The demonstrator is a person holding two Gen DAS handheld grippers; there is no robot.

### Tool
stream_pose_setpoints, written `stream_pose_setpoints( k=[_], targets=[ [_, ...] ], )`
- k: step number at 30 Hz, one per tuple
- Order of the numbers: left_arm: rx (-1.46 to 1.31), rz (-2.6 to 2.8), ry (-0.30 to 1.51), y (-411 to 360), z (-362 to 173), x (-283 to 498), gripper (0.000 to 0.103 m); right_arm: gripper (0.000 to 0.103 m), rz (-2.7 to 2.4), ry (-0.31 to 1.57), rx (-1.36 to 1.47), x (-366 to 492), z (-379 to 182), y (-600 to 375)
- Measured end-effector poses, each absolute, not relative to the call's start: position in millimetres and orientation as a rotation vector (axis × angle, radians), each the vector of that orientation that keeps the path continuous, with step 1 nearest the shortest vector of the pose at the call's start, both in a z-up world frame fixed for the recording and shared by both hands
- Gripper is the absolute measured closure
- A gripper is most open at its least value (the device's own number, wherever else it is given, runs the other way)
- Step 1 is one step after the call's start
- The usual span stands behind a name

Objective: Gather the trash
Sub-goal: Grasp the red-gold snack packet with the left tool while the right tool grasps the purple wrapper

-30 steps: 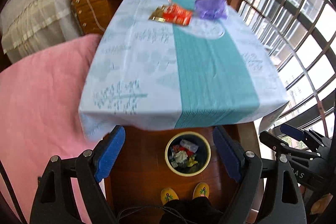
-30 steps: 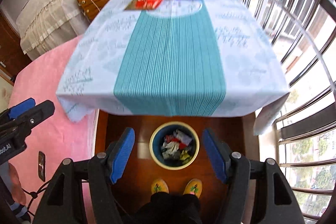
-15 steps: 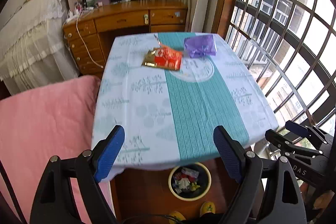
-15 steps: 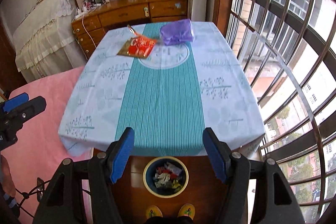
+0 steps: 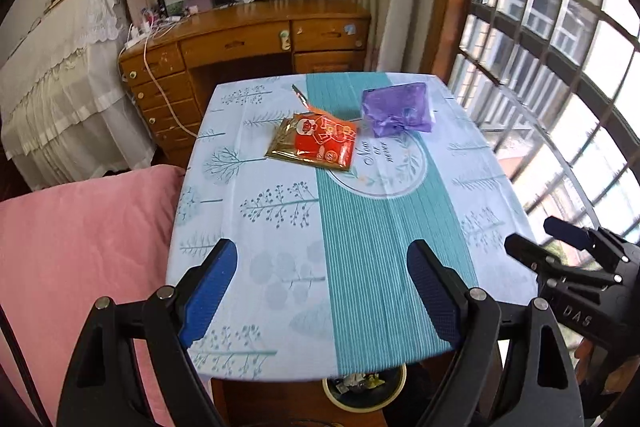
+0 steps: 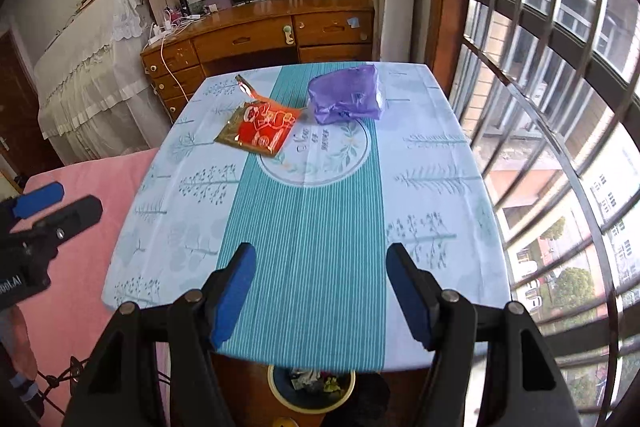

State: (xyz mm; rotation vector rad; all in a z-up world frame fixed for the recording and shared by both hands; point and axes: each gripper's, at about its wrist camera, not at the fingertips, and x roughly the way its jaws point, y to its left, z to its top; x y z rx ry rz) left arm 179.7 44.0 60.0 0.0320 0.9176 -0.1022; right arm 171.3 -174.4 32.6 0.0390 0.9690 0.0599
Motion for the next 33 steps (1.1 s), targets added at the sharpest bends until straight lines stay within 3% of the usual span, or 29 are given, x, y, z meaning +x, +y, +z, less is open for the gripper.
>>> stream_pose_setpoints(
  k=[20, 25, 30, 31, 33],
  targets=[
    [-0.120, 0.134, 1.114, -19.8, 0.2, 401.0, 0.017, 0.035, 0.327, 0.996, -0.246, 480.4, -15.7, -246.2],
    [-0.153, 0.174, 1.168, -17.2, -18.4, 434.3, 0.017, 0.029, 0.390, 1.027, -0.288, 526.0, -44.3, -242.7],
    [-0.173, 0.198, 1.198, -14.1, -33.1, 456.3, 0.017, 0.029, 0.477, 1.115, -0.325, 547.2, -80.8, -234.8],
    [-0.175, 0.202, 1.204, -13.4, -36.3, 460.6, 0.017, 0.030, 0.500, 1.124, -0.325, 547.4, -86.1, -233.0],
    [-0.184, 0.209, 1.214, -11.6, -41.3, 466.4, 0.017, 0.052, 0.528, 1.154, -0.314, 545.5, -95.7, -231.4]
  ],
)
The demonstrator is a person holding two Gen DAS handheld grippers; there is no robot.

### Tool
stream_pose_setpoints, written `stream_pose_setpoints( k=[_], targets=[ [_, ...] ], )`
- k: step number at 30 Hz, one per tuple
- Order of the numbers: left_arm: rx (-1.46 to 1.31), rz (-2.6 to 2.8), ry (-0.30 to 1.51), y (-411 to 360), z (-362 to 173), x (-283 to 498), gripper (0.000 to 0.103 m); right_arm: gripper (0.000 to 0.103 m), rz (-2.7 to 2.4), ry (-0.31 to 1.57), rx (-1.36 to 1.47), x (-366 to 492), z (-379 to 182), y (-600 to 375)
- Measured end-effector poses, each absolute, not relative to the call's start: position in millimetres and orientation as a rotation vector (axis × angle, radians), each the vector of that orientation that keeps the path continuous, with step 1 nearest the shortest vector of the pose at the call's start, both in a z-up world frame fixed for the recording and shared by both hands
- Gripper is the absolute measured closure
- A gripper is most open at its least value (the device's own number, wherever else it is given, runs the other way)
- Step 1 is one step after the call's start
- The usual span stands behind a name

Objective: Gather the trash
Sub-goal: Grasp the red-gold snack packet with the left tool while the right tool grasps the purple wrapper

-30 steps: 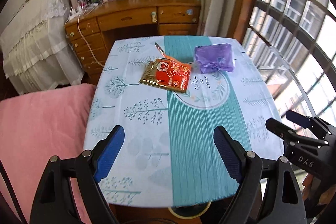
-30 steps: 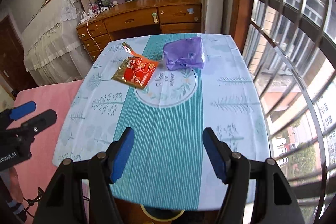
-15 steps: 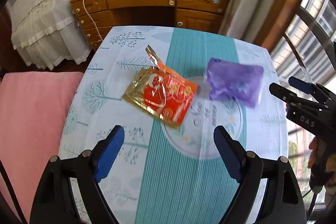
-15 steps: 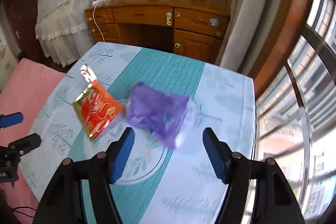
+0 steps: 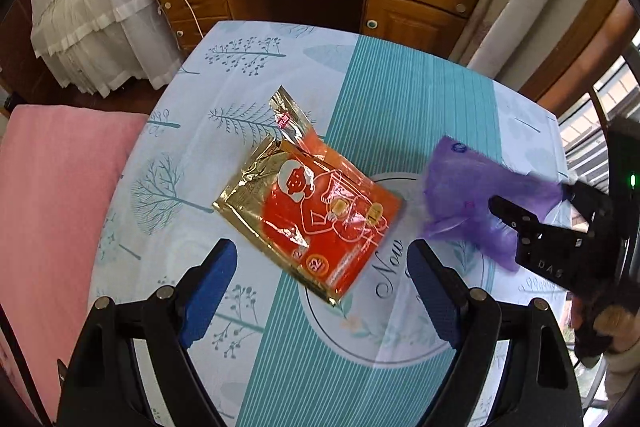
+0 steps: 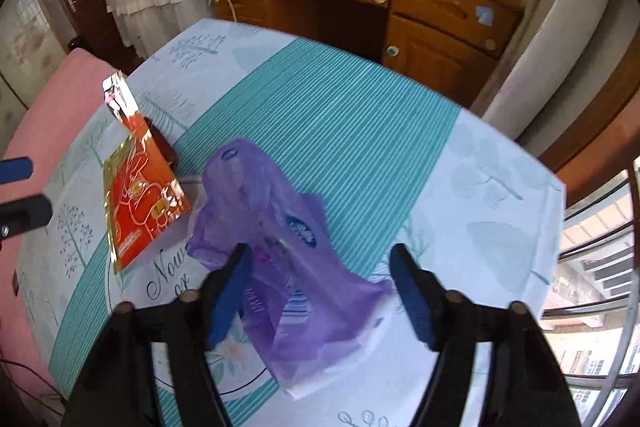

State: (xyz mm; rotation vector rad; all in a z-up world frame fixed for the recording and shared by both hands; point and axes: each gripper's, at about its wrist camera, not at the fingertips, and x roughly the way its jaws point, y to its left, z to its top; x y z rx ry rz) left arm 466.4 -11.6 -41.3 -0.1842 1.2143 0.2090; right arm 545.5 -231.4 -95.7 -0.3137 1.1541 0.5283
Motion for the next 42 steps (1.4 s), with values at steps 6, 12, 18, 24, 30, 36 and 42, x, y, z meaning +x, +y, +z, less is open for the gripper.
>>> stream_pose_setpoints(
  k=[6, 12, 18, 24, 30, 36, 42],
  targets=[
    [-0.233, 0.217, 1.226, -4.4, -56.8, 483.9, 0.017, 0.088, 0.573, 1.197, -0.224, 541.3, -113.0, -232.2],
    [-0.312, 0.265, 1.261, 4.5, -82.4, 505.9, 0.010, 0.093, 0.458, 1.165, -0.083, 544.3, -114.1, -249.8],
    [-0.313, 0.345, 1.304, 0.2, -109.1, 526.8, 0.010, 0.093, 0.436, 1.155, -0.011, 543.1, -116.3, -261.0],
    [-0.340, 0.457, 1.345, 3.2, -132.6, 541.1, 0.010, 0.093, 0.452, 1.176, 0.017, 540.0, -124.3, -264.1],
    [-0.413, 0.554, 1.386, 9.9, -149.2, 552.9, 0.010, 0.093, 0.464, 1.196, 0.026, 536.6, -132.8, -265.6],
    [-0.513, 0.581, 1.414, 18.8, -160.8, 544.6, 0.023, 0.093, 0.473, 1.203, 0.035, 534.7, -135.6, -270.2],
    [-0.536, 0.546, 1.383, 23.5, -150.7, 530.1, 0.056, 0.093, 0.469, 1.207, 0.040, 533.0, -135.4, -273.7]
  ],
)
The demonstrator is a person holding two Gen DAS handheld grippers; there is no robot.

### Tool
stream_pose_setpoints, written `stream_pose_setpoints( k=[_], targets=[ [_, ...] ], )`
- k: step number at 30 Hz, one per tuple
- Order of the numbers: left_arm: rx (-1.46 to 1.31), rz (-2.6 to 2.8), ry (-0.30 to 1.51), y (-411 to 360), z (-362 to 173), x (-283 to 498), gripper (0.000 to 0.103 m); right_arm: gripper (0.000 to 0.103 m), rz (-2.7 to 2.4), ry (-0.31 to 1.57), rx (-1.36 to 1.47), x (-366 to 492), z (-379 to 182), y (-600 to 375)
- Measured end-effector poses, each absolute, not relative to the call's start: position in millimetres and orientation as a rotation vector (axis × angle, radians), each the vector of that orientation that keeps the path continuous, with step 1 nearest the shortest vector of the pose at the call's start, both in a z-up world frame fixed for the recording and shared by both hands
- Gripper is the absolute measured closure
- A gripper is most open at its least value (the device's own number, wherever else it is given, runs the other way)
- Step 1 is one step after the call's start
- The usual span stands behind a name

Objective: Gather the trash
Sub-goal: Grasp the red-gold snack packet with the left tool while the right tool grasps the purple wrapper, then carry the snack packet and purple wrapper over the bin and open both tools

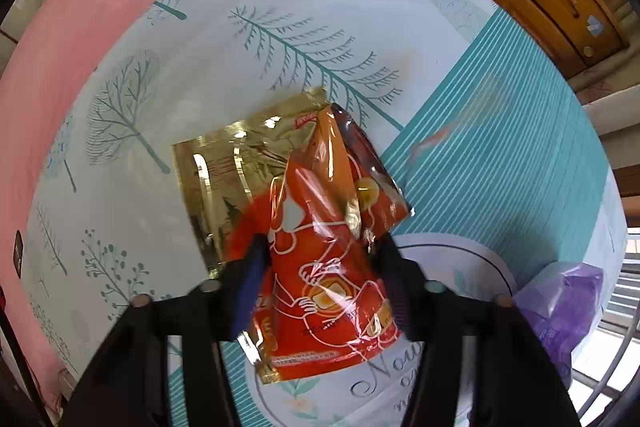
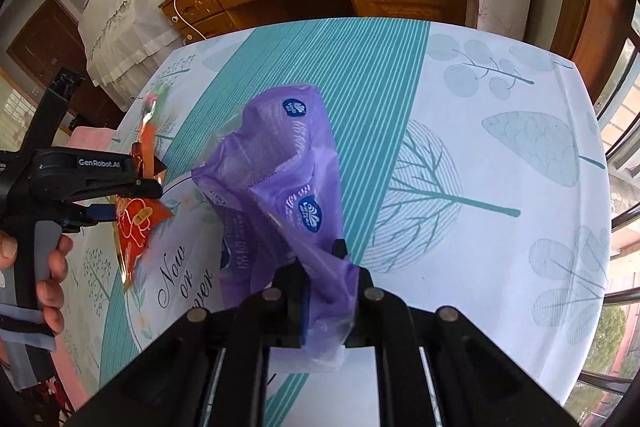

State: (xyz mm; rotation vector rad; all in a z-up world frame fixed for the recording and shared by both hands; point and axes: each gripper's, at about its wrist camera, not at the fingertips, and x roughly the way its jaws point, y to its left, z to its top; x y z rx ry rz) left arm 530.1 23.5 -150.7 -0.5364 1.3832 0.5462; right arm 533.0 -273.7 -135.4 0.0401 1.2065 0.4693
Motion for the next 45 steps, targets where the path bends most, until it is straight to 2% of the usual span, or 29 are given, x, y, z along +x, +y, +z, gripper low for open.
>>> stream_pose_setpoints(
  k=[2, 4, 11, 24, 35, 41, 45],
  targets=[
    [-0.554, 0.525, 1.379, 25.3, -146.2, 522.9, 0.064, 0.093, 0.465, 1.205, 0.045, 530.7, -133.5, -274.8],
    [-0.567, 0.493, 1.375, 29.0, -140.3, 508.8, 0.068, 0.093, 0.465, 1.200, 0.053, 527.2, -130.4, -275.8],
    [-0.571, 0.370, 1.365, 26.8, -119.1, 453.4, 0.076, 0.093, 0.484, 1.179, 0.065, 502.7, -112.1, -275.0],
    [-0.361, 0.038, 1.307, 2.5, -64.9, 340.0, 0.078, 0.094, 0.460, 1.177, 0.115, 387.0, -70.9, -272.0],
    [-0.253, -0.271, 1.239, 8.1, -30.2, 194.7, 0.078, 0.094, 0.302, 1.144, 0.139, 217.9, -28.4, -237.2],
    [-0.187, -0.357, 1.237, 35.4, -31.9, 117.5, 0.078, 0.094, 0.183, 1.128, 0.228, 113.0, -20.4, -211.5],
    [-0.164, -0.393, 1.261, 49.5, -37.7, 69.4, 0.077, 0.094, 0.158, 1.186, 0.221, 61.9, -27.9, -191.5]
  ],
)
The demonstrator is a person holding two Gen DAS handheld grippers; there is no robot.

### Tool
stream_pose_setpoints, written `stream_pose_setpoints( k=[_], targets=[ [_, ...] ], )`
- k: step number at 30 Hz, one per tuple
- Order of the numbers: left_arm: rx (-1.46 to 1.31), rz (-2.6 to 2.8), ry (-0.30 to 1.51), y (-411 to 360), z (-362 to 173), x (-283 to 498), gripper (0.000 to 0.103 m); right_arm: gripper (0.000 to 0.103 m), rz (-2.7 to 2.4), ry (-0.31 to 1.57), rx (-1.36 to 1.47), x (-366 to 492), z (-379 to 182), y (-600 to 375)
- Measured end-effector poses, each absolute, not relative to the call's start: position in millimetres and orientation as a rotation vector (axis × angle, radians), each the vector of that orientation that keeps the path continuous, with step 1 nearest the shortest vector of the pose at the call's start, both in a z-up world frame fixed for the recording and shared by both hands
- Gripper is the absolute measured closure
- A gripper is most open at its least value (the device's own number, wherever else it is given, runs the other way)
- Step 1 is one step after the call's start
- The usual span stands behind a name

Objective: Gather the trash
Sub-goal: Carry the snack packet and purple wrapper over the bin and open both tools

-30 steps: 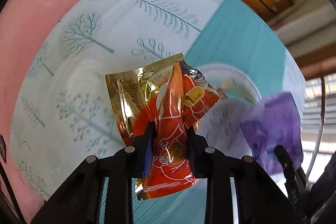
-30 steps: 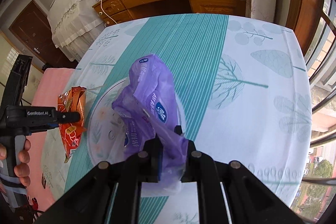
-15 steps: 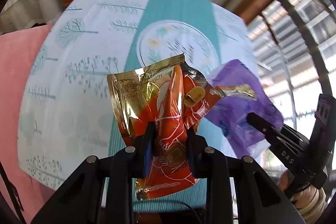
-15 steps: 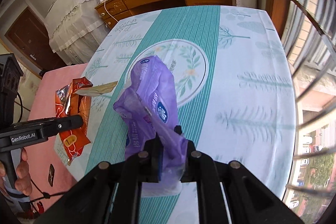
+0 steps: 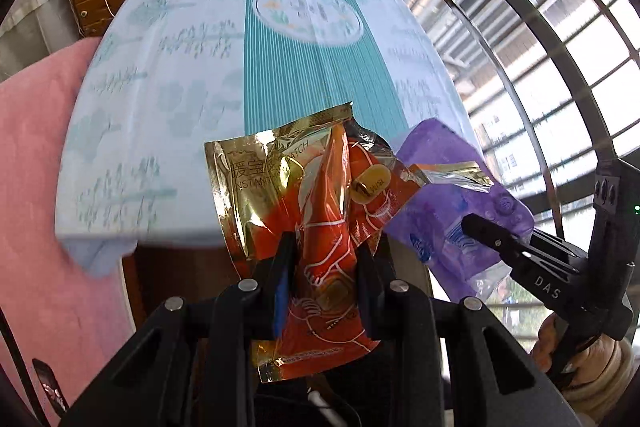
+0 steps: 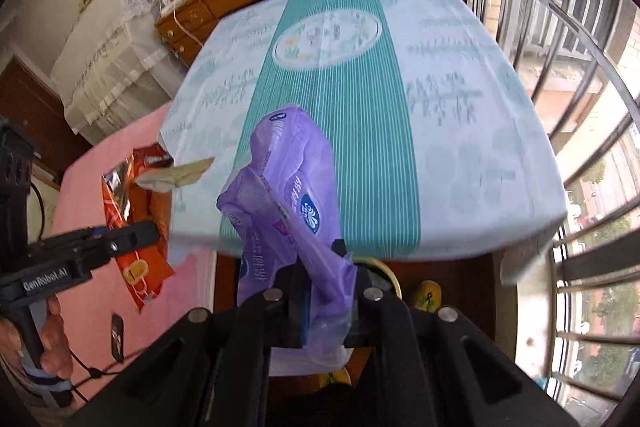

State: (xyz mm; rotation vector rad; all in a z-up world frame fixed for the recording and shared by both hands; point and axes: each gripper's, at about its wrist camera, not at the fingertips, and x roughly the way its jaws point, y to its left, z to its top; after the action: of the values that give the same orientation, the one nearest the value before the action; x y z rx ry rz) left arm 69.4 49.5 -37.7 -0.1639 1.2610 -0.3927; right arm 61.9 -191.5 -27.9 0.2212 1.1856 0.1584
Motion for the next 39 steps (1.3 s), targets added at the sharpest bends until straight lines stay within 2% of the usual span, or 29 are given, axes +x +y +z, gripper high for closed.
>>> stream_pose_setpoints(
  k=[4, 9, 17, 24, 33, 36, 38, 39],
  targets=[
    [-0.152, -0.416, 1.288, 54.6, -55.3, 37.9, 0.077, 0.094, 0.134, 1.249, 0.199, 25.3, -41.4, -179.4],
    [-0.158, -0.399, 1.365, 49.7, -104.4, 14.1, 0.077, 0.094, 0.087, 1.347, 0.215, -0.3, -82.4, -182.1],
    [-0.160, -0.365, 1.483, 20.0, -238.1, -0.3, 0.077, 0.094, 0.009, 1.432, 0.228, -5.0, -200.8, -193.8],
    [-0.104, -0.322, 1.494, -6.2, -344.7, 10.2, 0.076, 0.094, -0.029, 1.446, 0.243, -0.2, -303.0, -206.5],
    [-0.066, -0.334, 1.501, -25.7, -439.1, 42.0, 0.069, 0.093, -0.058, 1.513, 0.210, 8.9, -410.3, -205.8],
    [-0.059, -0.336, 1.512, -29.4, -462.3, 48.2, 0.053, 0.093, -0.049, 1.525, 0.189, 14.2, -435.5, -200.8],
    [-0.033, -0.317, 1.521, -31.8, -475.9, 53.0, 0.019, 0.091, -0.033, 1.531, 0.185, 17.2, -450.0, -195.0],
    [-0.019, -0.303, 1.524, -29.8, -482.0, 54.1, 0.017, 0.091, -0.029, 1.533, 0.176, 18.7, -455.4, -192.5]
  ],
)
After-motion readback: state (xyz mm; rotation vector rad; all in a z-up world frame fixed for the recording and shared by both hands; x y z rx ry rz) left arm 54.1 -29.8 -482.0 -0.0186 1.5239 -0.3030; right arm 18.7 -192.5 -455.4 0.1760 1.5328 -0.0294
